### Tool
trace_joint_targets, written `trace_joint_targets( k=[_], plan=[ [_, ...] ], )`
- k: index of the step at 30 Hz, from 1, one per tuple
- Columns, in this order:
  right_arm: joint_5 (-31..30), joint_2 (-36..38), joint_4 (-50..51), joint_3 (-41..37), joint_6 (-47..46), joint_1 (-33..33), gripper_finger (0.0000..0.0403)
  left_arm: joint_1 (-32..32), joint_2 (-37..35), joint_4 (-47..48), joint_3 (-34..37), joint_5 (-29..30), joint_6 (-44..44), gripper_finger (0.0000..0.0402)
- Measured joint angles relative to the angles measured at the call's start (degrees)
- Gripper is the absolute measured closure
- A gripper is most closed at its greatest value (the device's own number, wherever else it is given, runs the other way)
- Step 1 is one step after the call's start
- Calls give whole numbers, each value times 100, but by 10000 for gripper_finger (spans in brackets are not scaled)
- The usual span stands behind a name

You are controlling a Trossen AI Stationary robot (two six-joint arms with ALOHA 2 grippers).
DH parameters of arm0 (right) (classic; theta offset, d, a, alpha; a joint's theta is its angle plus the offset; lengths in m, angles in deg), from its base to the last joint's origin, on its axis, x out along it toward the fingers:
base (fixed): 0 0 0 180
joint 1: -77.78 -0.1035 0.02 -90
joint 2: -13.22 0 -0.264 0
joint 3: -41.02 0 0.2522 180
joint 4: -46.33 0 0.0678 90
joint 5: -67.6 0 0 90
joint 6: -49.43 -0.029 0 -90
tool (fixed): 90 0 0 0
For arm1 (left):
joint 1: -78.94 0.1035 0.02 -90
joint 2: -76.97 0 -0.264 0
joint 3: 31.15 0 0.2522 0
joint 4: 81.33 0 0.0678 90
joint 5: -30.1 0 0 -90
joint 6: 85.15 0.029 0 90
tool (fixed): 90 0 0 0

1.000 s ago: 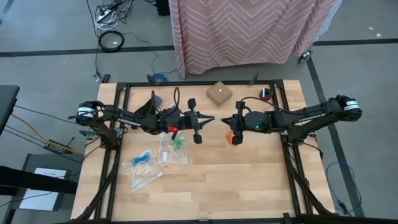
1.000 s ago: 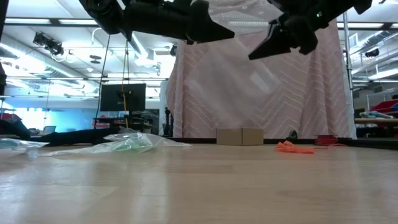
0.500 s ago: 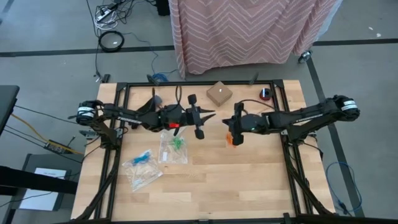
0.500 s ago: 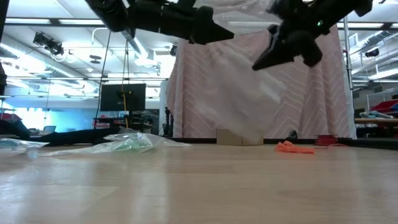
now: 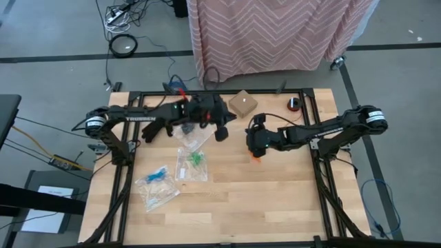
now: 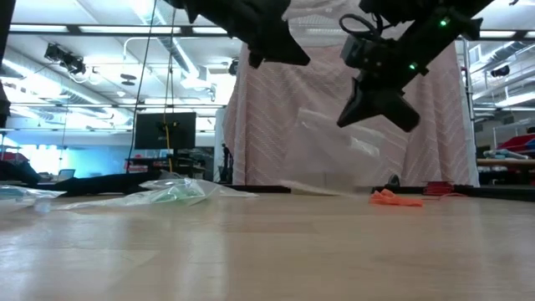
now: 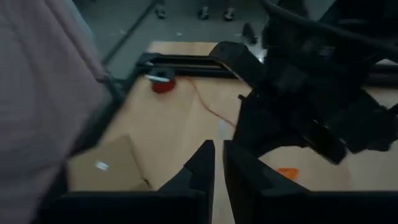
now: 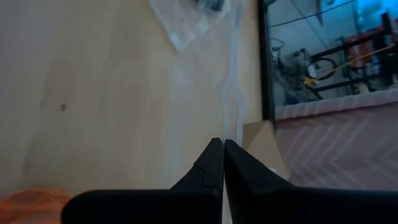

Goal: Sort rubber bands
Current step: Open the transparent zip bag

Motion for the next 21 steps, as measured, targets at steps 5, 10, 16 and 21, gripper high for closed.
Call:
trace_joint_targets(
  k=[5,10,16,21],
  plan=[
    [-101,-29,89,142,293,-80,403,385,63,309,-18,-503,-534,357],
    [-112,-29,209,184,265,-75,403,625,278,277,-23,-1117,-993,323],
    [-112,-29,212,182,239,-75,403,657,524,251,-12,-210,-2005,310],
    [-112,-29,212,182,259,-75,403,654,535,261,-12,111,-2136,310]
  ],
)
